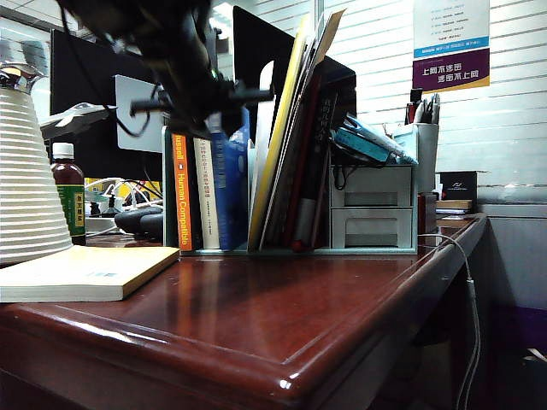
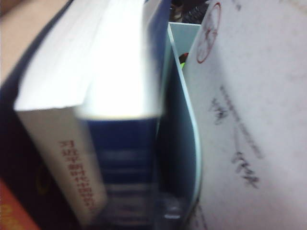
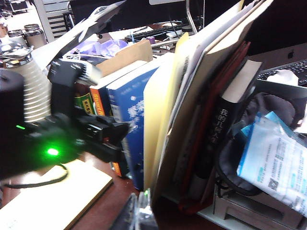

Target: Pick up the blue book and put it on the bookshelf.

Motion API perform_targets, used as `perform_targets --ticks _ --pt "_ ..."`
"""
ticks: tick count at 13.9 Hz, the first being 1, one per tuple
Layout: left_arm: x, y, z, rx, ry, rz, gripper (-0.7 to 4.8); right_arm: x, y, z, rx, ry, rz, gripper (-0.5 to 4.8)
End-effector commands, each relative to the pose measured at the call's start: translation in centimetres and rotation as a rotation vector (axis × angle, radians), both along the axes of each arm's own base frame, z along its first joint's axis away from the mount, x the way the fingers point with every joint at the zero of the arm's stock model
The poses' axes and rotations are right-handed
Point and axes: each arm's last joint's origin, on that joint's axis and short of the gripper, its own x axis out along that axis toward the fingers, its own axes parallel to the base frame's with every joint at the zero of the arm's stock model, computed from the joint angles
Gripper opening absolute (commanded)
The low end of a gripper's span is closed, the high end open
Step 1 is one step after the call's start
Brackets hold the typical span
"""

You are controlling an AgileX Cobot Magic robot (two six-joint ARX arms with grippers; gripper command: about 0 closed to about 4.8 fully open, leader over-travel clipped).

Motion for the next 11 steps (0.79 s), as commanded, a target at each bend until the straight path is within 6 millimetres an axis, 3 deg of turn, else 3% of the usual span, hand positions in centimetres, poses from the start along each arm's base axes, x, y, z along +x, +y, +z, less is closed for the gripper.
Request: perform_targets --ticks 1,4,6,7,8,9,10,11 --pt "0.5 0.1 0.8 -0.052 -0.080 0.006 -0.06 -0.2 -0.1 0.5 0.014 -0.026 0.001 -0.06" --pt "1.4 0.9 0.6 -0.067 -0.119 0.029 -0.06 -0.2 -0.1 0.5 0.014 -0.026 0.001 -0.06" --pt "3.2 2.0 -1.0 -0.080 -0.114 -0.009 -0.02 -0.2 -0.1 0.5 0.014 -0.026 0.002 -0.06" --pt "3.4 2.1 -1.1 -0.085 -0.109 -0.041 0.45 -0.2 -0.1 0.5 0.014 -0.026 0.002 -0.06" --pt "3.3 2.1 -0.9 -0.089 -0.108 -0.074 1.68 -0.2 -0.1 0.5 0.014 -0.027 0.001 -0.06" --pt "3.0 2.3 -0.3 -0.069 -0.108 -0.078 2.35 -0.2 -0.1 0.5 0.014 -0.027 0.002 -0.05" --pt "2.5 2.4 0.6 -0.037 -0.113 -0.086 2.42 -0.2 -0.1 0.5 0.013 -0.027 0.000 -0.06" --pt "1.8 2.8 1.9 -0.022 -0.111 -0.076 2.12 -0.2 -0.1 0.5 0.014 -0.030 -0.003 -0.06"
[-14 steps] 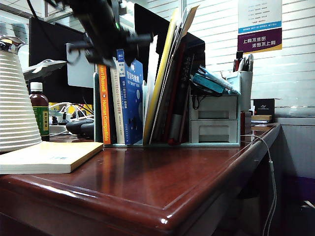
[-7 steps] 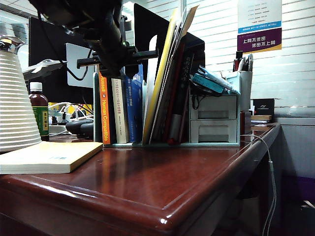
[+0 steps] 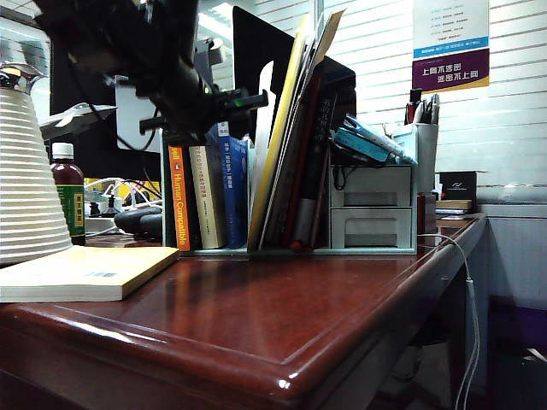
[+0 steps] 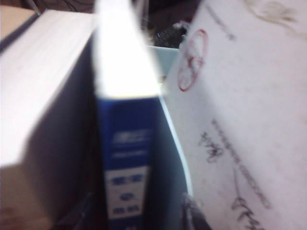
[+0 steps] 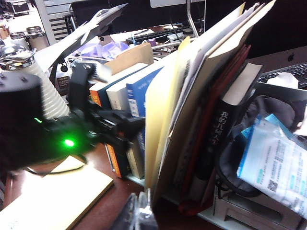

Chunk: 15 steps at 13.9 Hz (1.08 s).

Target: Pick up the blue book and put it on the bookshelf.

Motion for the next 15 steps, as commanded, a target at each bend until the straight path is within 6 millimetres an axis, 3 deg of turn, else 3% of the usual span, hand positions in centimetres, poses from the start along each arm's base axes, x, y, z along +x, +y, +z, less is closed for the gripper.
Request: perform_targets --ticks 1,2,3,4,5,7,8,10,12,15 --pt "-1.9 1.4 4.1 0.046 -0.022 0.051 0.95 -0.1 0.0 0.4 0.010 -0.029 -0.002 -0.06" --pt "-2.9 1.9 5.3 0.053 -0.012 0.060 0.23 -0.1 0.0 0.4 0.008 -0.031 -0.001 -0.06" --pt "-4.3 2.7 7.0 0.060 0.001 0.061 -0.08 -0.1 0.0 0.3 0.004 -0.024 0.000 -0.05" --pt "-6.6 3.8 9.0 0.059 0.004 0.044 -0.06 -0.2 0.0 0.3 0.004 -0.018 0.032 -0.05" --pt "-8.0 4.5 9.8 0.053 -0.004 0.033 -0.06 -0.3 0.0 0.4 0.007 -0.020 0.051 -0.06" --pt "-14.1 7.6 10.8 0.096 -0.046 0.007 -0.06 -1.2 -0.4 0.0 -0.049 -0.089 0.055 -0.06" --pt "-19.3 10.0 9.1 0.093 -0.096 -0.080 -0.06 -2.6 -1.4 -1.4 -0.021 -0.186 -0.008 -0.06" --pt "-23.0 11.8 6.8 0.090 -0.140 -0.126 -0.06 -3.9 -2.2 -3.7 0.001 -0.257 -0.053 -0.06" --pt "-25.8 13.1 3.9 0.118 -0.175 -0.149 -0.06 -4.4 -2.6 -7.2 -0.025 -0.212 -0.086 -0.05" --pt "-28.2 14.3 -1.4 0.124 -0.147 -0.152 -0.06 -5.0 -3.2 -12.2 -0.036 -0.180 -0.167 -0.06"
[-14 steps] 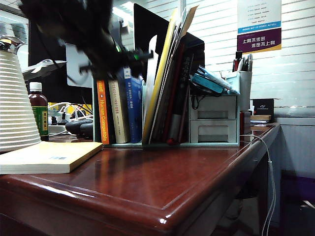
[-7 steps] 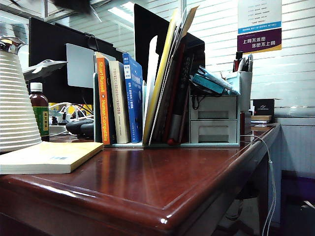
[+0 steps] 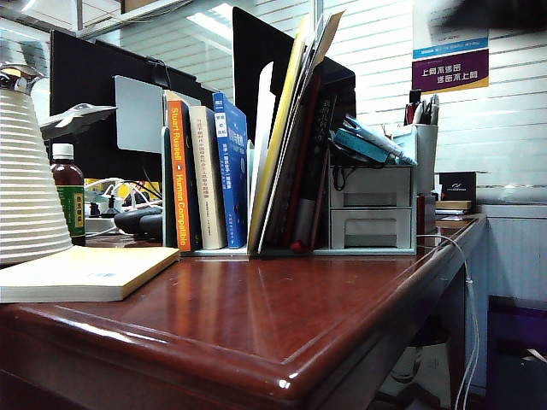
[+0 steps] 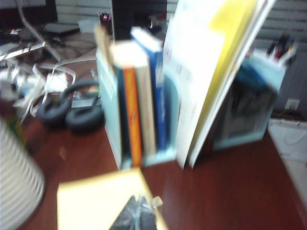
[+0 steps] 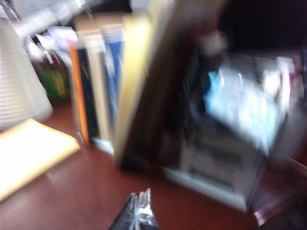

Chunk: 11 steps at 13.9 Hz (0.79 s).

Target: Pick up the blue book and put it on the bookshelf.

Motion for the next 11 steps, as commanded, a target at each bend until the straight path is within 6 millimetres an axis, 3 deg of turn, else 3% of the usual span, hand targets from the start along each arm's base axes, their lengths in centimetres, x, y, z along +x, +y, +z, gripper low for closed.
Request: perform_targets --ticks 1,8,11 --pt "-1.2 0.5 -3.8 0.012 0.025 -0.022 -0.06 -0.5 -0.6 -2.5 0.034 0.012 -0.109 -0.05" --pt "-1.6 0.4 -7.3 0.003 0.032 -0.132 -0.06 -0.9 -0.4 -4.3 0.045 0.171 -0.016 -0.05" --pt "-1.4 0.7 -7.1 -0.010 -0.006 -0.001 -0.06 -0.9 -0.4 -4.3 0.045 0.172 -0.016 -0.05"
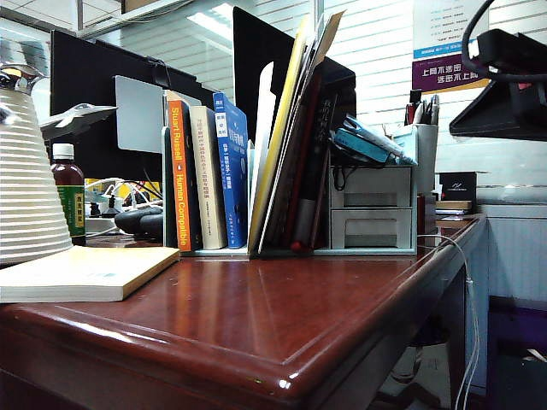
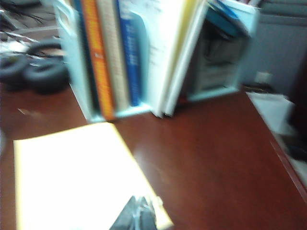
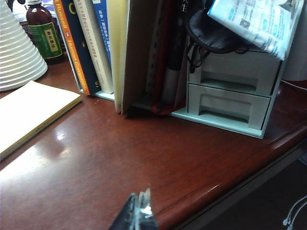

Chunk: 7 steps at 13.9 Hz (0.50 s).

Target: Pick up the blue book and put it on the bookshelf.

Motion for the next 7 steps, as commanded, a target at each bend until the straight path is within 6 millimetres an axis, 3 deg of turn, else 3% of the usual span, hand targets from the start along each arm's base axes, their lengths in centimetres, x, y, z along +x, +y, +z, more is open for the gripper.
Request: perform_targets --ticks 1,4,7 --pt "0.1 0.3 0.6 -0.022 -0.046 0.113 -0.06 0.0 0.0 0.3 0.012 -0.014 0.003 -0.05" --pt "-0.5 1.5 0.8 -0.047 -0.102 0.178 -0.06 0.0 0.0 0.3 0.012 -0.014 0.003 -0.05" --pt "-0.1 2.7 -0.5 -0.042 -0.105 0.236 -0.06 0.0 0.0 0.3 0.012 -0.015 0.003 -0.05"
